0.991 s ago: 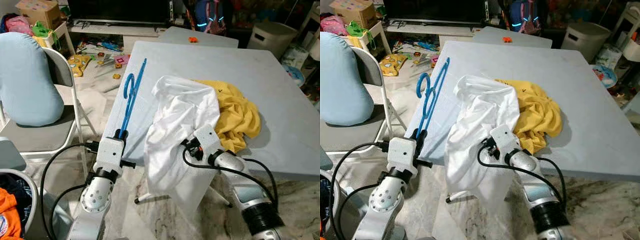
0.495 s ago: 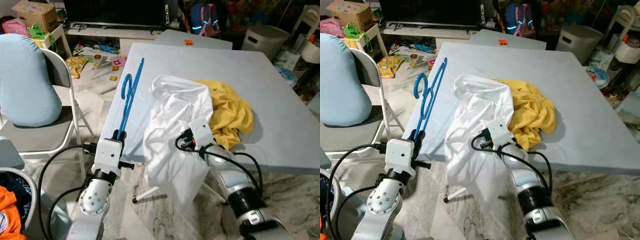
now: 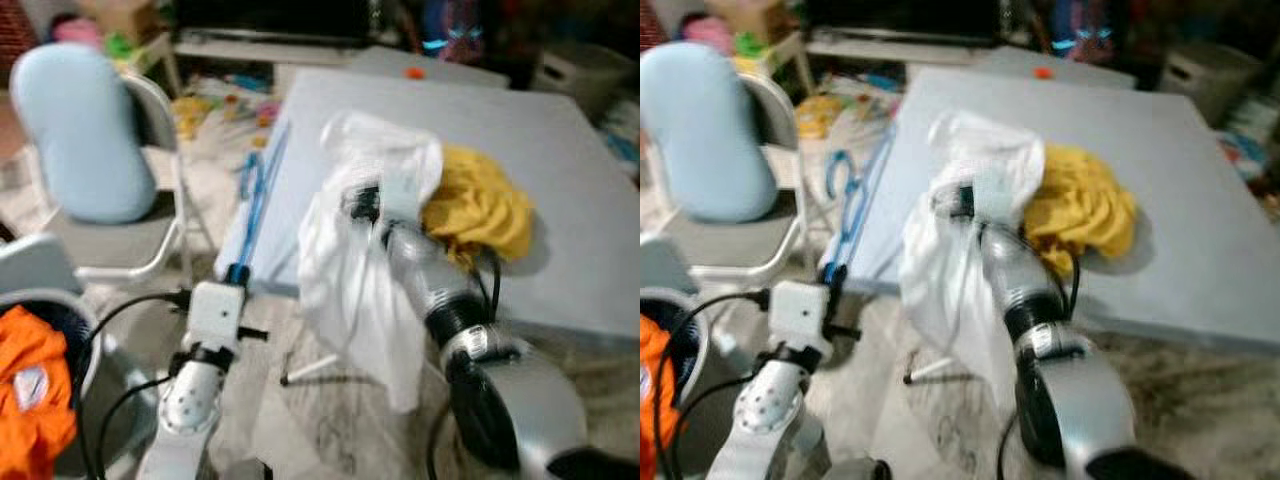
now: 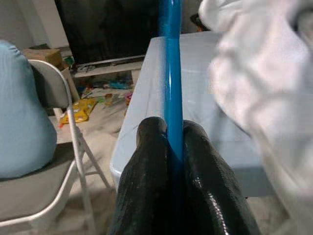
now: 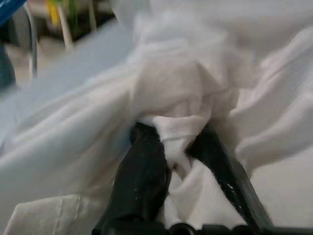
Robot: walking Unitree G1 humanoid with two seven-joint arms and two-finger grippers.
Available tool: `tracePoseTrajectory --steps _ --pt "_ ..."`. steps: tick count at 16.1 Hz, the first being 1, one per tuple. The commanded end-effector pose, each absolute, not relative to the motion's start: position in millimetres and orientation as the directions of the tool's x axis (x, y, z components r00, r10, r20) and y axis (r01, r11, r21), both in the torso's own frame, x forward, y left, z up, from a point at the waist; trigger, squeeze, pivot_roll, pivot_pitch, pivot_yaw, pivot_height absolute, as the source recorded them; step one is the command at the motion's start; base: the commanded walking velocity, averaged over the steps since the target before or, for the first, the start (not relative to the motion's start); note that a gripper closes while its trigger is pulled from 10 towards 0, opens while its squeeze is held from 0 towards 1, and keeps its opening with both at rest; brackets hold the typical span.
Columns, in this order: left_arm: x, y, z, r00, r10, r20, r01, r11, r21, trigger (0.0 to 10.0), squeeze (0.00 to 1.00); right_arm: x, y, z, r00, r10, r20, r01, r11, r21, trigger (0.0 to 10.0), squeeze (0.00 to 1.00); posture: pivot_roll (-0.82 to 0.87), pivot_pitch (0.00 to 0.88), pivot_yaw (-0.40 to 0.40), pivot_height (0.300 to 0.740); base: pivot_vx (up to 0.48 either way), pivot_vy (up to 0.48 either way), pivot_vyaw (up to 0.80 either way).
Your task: Hang hanger
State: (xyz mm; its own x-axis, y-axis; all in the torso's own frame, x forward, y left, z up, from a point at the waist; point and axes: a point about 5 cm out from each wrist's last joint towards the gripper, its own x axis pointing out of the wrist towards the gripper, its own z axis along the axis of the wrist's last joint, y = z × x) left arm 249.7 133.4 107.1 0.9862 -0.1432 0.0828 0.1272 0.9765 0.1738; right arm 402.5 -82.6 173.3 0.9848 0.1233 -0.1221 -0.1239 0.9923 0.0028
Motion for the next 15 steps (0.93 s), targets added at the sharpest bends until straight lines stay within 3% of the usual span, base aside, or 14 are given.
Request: tracePoseTrajectory --steps 1,2,3,6,9,11,12,13,14,15 --pt "251.1 133.6 113.3 0.983 -0.149 0.106 0.13 0.977 0.172 10.0 0.0 411.4 -88.7 204.5 0.998 0.064 -0.009 -0.064 0.997 0.051 0.0 0.0 0.17 0.059 -0.073 0.74 0.0 0.0 0.0" --pt "251.4 133.9 113.6 0.983 -0.149 0.107 0.13 0.977 0.17 10.0 0.0 416.5 -91.5 226.7 0.998 0.026 0.061 -0.031 0.995 0.092 0.0 0.0 0.17 0.059 -0.073 0.74 0.0 0.0 0.0" --pt "251.0 132.2 113.0 0.983 -0.152 0.103 0.133 0.977 0.168 10.0 0.0 422.9 -105.1 283.7 0.969 -0.088 0.232 0.045 0.982 0.184 0.0 0.0 0.17 0.057 -0.071 0.74 0.0 0.0 0.0" --pt "249.9 129.9 112.7 0.982 -0.157 0.101 0.139 0.976 0.168 10.0 0.0 421.2 -117.2 339.5 0.908 -0.18 0.378 0.086 0.964 0.251 0.0 0.0 0.19 0.055 -0.082 0.74 0.0 0.0 0.0" --pt "248.2 135.1 113.4 0.987 -0.124 0.106 0.104 0.979 0.176 10.0 0.0 417.4 -123.2 357.3 0.854 -0.276 0.441 0.192 0.955 0.227 0.0 0.0 0.21 0.057 -0.093 0.74 0.0 0.0 0.0" --pt "246.9 135.6 113.1 0.988 -0.114 0.106 0.094 0.979 0.179 10.0 0.0 419.9 -121.1 336.2 0.872 -0.297 0.388 0.237 0.951 0.197 0.0 0.0 0.22 0.059 -0.094 0.74 0.0 0.0 0.0" --pt "246.7 135.0 112.7 0.988 -0.116 0.105 0.096 0.979 0.178 10.0 0.0 421.5 -110.1 314.0 0.908 -0.237 0.347 0.203 0.97 0.13 2.1 0.0 0.22 0.059 -0.093 0.74 0.0 0.0 0.0" --pt "247.0 133.6 112.1 0.987 -0.12 0.103 0.1 0.979 0.178 10.0 0.0 422.0 -84.2 270.8 0.975 -0.019 0.221 0.033 0.998 -0.061 10.0 0.0 0.21 0.06 -0.087 0.74 0.0 0.0 0.0" --pt "247.3 133.0 112.1 0.987 -0.123 0.102 0.103 0.979 0.177 10.0 0.0 419.6 -72.7 247.5 0.987 0.092 0.133 -0.076 0.99 -0.116 10.0 0.0 0.2 0.06 -0.087 0.74 0.0 0.0 0.0" --pt "248.1 132.1 111.9 0.987 -0.127 0.1 0.108 0.978 0.177 10.0 0.0 415.3 -68.3 224.0 0.984 0.165 0.072 -0.158 0.983 -0.095 10.0 1.0 0.19 0.061 -0.083 0.74 0.0 0.0 0.0"
